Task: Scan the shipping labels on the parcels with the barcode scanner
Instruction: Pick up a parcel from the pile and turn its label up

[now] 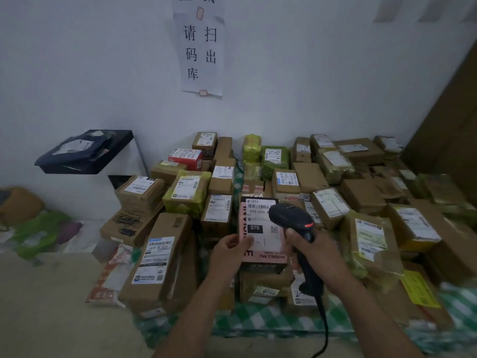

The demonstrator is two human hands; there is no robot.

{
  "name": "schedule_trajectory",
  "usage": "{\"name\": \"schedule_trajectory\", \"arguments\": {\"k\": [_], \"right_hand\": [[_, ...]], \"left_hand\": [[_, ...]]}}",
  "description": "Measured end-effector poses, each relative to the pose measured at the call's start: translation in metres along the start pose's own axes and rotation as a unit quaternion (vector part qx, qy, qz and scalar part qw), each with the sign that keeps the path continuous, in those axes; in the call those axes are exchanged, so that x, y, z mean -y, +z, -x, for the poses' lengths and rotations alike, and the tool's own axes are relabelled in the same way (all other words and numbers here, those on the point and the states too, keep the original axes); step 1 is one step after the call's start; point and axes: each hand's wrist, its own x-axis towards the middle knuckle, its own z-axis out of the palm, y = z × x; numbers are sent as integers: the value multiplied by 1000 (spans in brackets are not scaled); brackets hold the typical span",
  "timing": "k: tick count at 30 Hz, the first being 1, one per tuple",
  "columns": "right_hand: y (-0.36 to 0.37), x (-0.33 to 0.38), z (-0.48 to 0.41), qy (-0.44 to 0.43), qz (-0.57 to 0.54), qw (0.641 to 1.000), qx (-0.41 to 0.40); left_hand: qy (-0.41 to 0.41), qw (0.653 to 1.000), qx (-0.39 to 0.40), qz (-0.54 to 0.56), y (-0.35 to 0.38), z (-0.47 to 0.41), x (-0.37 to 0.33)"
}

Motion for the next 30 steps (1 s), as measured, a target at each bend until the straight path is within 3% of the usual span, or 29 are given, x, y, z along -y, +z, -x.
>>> {"name": "schedule_trajectory", "arguments": {"k": [8, 13, 17, 22, 30], "right_hand": [[3, -22, -9, 56, 32, 998, 18], [5, -16, -16, 34, 46, 998, 22], [9, -16, -9, 16, 58, 998, 30], [12, -25, 3, 9, 66, 996, 52], [10, -37, 10, 8, 90, 992, 91]], "left_hand": [[34, 993, 16, -108, 27, -5, 19], [109, 971, -114, -179, -1, -17, 58], [29, 937, -126, -324, -24, -52, 148], [-83, 902, -86, -415, -12, -27, 152], [-125, 937, -128, -299, -9, -29, 158]]}}
